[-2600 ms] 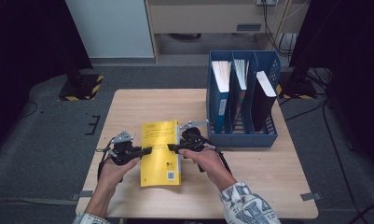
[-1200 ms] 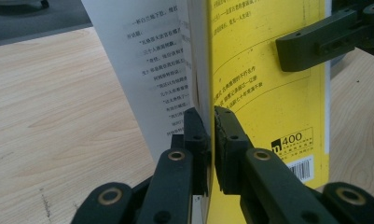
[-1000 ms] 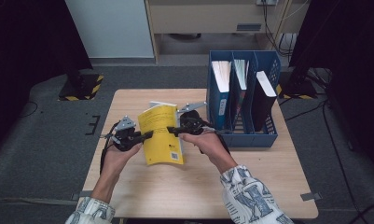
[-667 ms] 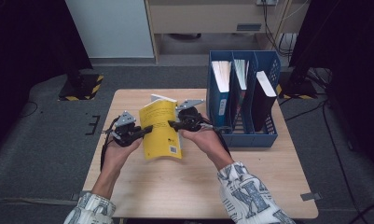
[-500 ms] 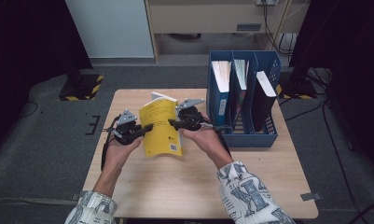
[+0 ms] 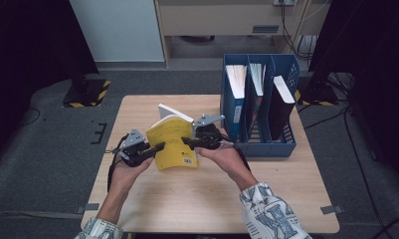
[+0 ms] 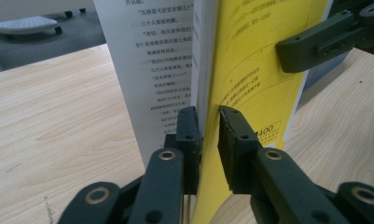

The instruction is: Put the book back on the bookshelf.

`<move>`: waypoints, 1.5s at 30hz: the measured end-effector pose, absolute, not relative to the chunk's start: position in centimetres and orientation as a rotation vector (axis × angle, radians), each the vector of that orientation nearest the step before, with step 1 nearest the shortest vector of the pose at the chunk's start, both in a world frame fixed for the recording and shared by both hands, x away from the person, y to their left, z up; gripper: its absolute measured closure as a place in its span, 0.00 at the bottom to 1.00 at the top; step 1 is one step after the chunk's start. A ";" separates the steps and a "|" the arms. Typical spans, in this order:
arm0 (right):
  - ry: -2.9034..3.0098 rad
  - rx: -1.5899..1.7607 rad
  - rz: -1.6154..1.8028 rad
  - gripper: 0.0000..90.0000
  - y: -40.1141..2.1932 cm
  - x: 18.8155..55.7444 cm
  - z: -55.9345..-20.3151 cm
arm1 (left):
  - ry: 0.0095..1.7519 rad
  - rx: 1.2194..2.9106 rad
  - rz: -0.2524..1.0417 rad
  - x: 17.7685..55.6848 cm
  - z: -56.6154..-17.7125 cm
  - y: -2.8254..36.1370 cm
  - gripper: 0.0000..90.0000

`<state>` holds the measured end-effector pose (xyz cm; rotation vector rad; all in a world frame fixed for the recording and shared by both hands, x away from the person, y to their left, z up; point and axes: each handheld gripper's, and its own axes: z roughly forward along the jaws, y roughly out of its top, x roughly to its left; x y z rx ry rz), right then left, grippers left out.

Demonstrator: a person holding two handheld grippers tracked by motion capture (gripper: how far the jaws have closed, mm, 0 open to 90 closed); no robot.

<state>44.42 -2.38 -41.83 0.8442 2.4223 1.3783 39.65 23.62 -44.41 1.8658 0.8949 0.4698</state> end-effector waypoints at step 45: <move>2.389 0.694 1.490 0.58 -2.7 40.5 -43.2 | 1.030 1.760 0.554 37.5 -48.9 24.1 0.65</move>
